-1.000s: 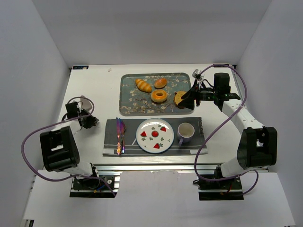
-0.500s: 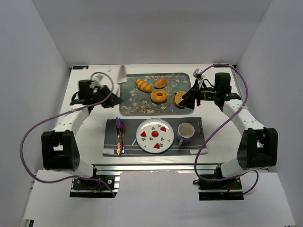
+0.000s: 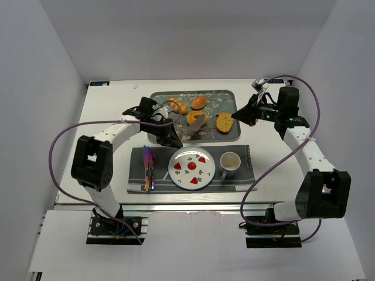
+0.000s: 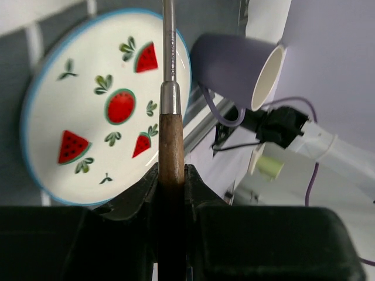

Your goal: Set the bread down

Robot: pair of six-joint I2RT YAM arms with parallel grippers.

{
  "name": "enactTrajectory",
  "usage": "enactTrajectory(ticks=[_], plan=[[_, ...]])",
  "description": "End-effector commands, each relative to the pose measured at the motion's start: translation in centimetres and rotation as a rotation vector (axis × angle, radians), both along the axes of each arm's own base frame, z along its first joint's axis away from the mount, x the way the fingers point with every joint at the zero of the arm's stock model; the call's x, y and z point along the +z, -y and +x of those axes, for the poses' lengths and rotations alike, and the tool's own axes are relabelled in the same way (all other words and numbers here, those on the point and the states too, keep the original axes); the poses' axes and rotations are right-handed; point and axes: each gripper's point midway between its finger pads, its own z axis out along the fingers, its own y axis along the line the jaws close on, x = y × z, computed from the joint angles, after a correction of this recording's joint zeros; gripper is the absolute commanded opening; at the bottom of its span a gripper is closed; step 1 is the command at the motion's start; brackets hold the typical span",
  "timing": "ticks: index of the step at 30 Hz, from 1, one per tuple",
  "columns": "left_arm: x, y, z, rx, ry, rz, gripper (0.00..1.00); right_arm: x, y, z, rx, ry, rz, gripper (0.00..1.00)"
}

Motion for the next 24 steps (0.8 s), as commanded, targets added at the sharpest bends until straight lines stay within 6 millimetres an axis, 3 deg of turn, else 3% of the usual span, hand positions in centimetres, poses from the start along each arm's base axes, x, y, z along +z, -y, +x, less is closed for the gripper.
enactTrajectory(ticks=[1, 9, 14, 24], plan=[[0.8, 2.0, -2.2, -0.147, -0.021, -0.038, 0.00, 1.4, 0.0, 0.2, -0.016, 0.036, 0.014, 0.01], [-1.8, 3.2, -2.3, -0.199, -0.058, -0.008, 0.00, 1.1, 0.3, 0.2, -0.026, 0.030, 0.012, 0.02], [-3.4, 3.3, -0.6, -0.171, -0.066, 0.060, 0.00, 1.0, 0.5, 0.3, -0.032, 0.028, 0.013, 0.02], [-4.6, 3.7, 1.9, -0.104, -0.087, 0.120, 0.00, 0.7, 0.7, 0.2, -0.038, 0.010, 0.027, 0.02]])
